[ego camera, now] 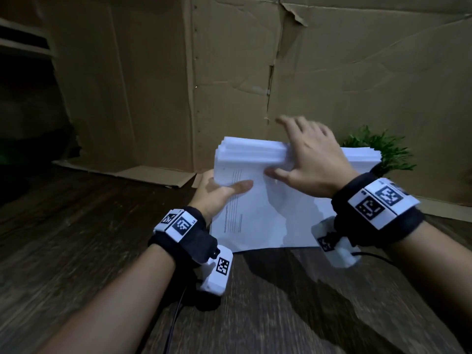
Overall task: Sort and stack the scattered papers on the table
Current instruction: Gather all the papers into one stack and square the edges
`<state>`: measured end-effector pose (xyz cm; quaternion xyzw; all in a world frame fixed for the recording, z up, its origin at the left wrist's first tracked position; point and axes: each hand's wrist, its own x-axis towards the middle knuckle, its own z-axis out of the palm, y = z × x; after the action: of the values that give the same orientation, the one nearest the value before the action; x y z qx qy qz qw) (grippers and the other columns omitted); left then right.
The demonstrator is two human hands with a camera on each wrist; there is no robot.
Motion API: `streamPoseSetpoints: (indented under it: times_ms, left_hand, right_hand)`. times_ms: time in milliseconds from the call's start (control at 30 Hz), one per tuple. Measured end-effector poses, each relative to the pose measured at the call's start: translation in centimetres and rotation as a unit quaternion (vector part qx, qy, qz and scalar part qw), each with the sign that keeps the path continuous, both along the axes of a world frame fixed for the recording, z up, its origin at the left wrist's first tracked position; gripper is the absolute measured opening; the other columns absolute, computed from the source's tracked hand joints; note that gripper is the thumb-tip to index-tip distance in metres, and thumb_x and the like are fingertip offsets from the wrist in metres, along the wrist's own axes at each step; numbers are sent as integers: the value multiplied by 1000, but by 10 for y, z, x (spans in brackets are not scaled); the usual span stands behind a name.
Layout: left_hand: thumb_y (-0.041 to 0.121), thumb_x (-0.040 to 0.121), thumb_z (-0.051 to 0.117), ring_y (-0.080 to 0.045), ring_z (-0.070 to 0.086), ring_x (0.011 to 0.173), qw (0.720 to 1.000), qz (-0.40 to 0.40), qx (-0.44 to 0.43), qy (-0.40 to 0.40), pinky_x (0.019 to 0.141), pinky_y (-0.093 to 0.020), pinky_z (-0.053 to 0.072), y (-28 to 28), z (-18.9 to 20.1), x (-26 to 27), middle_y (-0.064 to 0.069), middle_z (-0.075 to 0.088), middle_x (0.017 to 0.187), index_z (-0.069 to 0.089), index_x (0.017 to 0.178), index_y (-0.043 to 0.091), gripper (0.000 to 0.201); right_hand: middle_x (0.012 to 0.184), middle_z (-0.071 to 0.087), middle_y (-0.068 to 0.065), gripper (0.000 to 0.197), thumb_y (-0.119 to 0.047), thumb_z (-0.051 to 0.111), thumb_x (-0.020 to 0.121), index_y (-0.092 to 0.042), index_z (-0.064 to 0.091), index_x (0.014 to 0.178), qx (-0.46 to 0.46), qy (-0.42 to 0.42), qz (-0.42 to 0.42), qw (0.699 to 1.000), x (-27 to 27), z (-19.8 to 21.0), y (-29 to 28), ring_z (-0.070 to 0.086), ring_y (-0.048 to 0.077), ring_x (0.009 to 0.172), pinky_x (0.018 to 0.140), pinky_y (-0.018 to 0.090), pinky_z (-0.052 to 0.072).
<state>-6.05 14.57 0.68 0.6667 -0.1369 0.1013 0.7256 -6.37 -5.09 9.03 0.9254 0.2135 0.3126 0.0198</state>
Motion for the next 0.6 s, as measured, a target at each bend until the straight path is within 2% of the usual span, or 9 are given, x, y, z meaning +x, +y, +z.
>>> streamPoseSetpoints:
  times_ms: [33, 100, 133, 167, 267, 367, 467, 533, 600]
  left_hand:
    - [4, 81, 74, -17, 72, 83, 1000, -7, 3, -9, 69, -25, 58, 0, 1, -1, -10, 74, 97, 68, 102, 11, 23]
    - [-2, 79, 74, -16, 70, 86, 1000, 0, 8, -28, 75, -25, 58, 1, 2, 0, -11, 72, 100, 67, 102, 13, 29]
    - [-3, 78, 75, -17, 69, 88, 999, 5, 8, -32, 77, -27, 58, 2, 2, 1, -12, 72, 102, 67, 103, 13, 30]
    - [-1, 78, 75, -19, 70, 89, 1000, 4, 4, -28, 77, -29, 58, 2, 1, 0, -14, 72, 103, 67, 103, 10, 29]
    - [3, 77, 79, -26, 71, 91, 999, 21, -23, -14, 77, -33, 60, -1, -2, 3, -18, 72, 106, 67, 108, 0, 34]
    - [9, 70, 85, -25, 72, 88, 999, 21, -37, -17, 75, -34, 60, -3, -2, 3, -14, 73, 99, 65, 110, 1, 45]
    - [-2, 72, 80, -14, 71, 75, 998, 5, -45, -34, 67, -28, 57, -3, 0, 1, 0, 74, 80, 69, 94, 10, 27]
    - [-5, 68, 77, -12, 69, 75, 998, -4, -44, -42, 67, -26, 54, -3, 0, 3, 4, 73, 77, 68, 90, 12, 30]
    - [-8, 69, 75, -12, 67, 74, 998, -14, -33, -45, 63, -23, 52, -5, -1, 3, -2, 70, 79, 66, 89, 8, 27]
  right_hand:
    - [126, 53, 8, 83, -65, 55, 73, -16, 42, 139, -10, -5, -2, 1000, -2, 0, 4, 51, 33, 114, 104, 46, 35]
    - [114, 61, 7, 57, -62, 59, 79, -22, 51, 119, -45, 41, -12, 998, -6, 4, 15, 55, 32, 97, 83, 40, 43]
    - [109, 64, 6, 48, -60, 62, 81, -23, 52, 110, -44, 74, -17, 996, -7, 9, 16, 55, 31, 90, 74, 38, 40]
    - [108, 65, 4, 46, -58, 65, 82, -24, 53, 110, -29, 81, -10, 996, -8, 15, 17, 56, 31, 90, 71, 36, 37]
    - [113, 64, 0, 48, -50, 68, 86, -20, 50, 119, 25, 35, 34, 998, -10, 23, 24, 58, 30, 104, 70, 35, 33]
    - [115, 56, 5, 49, -51, 63, 88, -16, 44, 116, -38, 47, 43, 997, -9, 8, 45, 54, 33, 108, 77, 39, 34]
    - [116, 50, 5, 66, -60, 66, 79, -17, 46, 125, 10, -5, 45, 999, -10, 1, 57, 50, 29, 109, 93, 44, 34]
    - [105, 51, 3, 53, -58, 65, 81, -17, 45, 109, -28, 6, 29, 999, -12, 0, 65, 54, 30, 102, 84, 42, 34]
    - [93, 52, -1, 41, -48, 64, 85, -17, 41, 99, -54, 42, 34, 997, -12, 0, 70, 58, 33, 96, 74, 38, 28]
